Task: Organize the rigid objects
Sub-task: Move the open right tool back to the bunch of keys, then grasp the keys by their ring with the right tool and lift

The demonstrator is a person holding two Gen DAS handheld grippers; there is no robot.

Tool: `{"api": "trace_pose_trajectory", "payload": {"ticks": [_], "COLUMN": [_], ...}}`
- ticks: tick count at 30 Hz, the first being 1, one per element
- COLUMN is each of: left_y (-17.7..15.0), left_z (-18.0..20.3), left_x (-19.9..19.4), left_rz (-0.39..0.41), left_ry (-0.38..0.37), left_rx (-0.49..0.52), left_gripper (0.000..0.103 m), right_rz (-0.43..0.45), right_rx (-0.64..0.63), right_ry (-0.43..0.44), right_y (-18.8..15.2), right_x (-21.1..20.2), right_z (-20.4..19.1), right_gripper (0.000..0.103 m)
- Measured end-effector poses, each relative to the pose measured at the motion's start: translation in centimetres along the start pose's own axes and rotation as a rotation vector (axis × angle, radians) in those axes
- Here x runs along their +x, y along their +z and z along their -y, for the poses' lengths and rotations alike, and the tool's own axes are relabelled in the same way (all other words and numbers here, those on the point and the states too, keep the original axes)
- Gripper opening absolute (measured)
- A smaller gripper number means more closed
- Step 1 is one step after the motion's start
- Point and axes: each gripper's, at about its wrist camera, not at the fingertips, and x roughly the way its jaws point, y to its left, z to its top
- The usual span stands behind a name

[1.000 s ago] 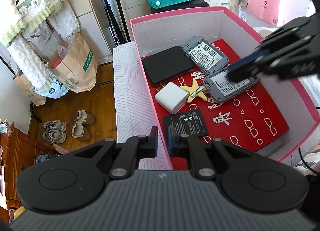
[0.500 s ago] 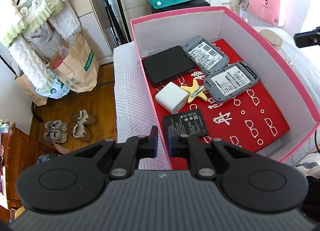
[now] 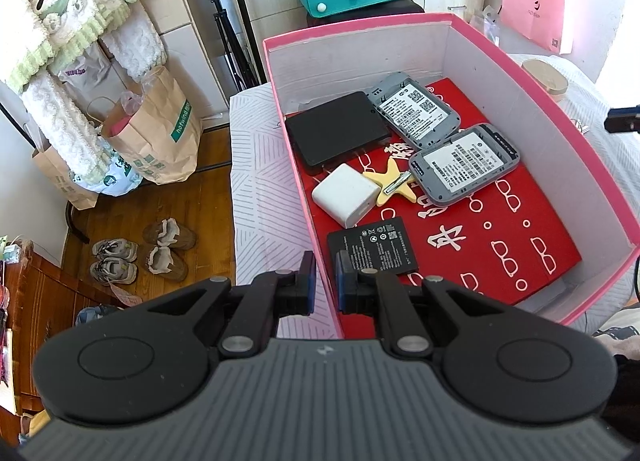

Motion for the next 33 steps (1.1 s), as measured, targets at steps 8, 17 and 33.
{"api": "trace_pose_trajectory", "payload": {"ticks": [8, 17, 33], "left_y": [0.0, -0.1, -0.1], "left_z": [0.0, -0.1, -0.1], "left_x": [-0.1, -0.2, -0.2], "left_rz": [-0.001, -0.001, 0.0], "left_ry": [-0.001, -0.001, -0.001], "left_rx": [-0.003, -0.003, -0.003], "left_gripper": [0.01, 0.01, 0.01], "right_rz": [-0.043, -0.008, -0.02], "right_rx": [0.007, 0.085, 0.154], "right_ry": [-0.002, 0.033, 0.061], "right_y": [-1.2, -0.2, -0.1], "right_x": [2.1, 3.7, 5.5], "right_z": [1.2, 2.8, 4.1], "right_gripper": [0.045, 0.015, 0.016]}}
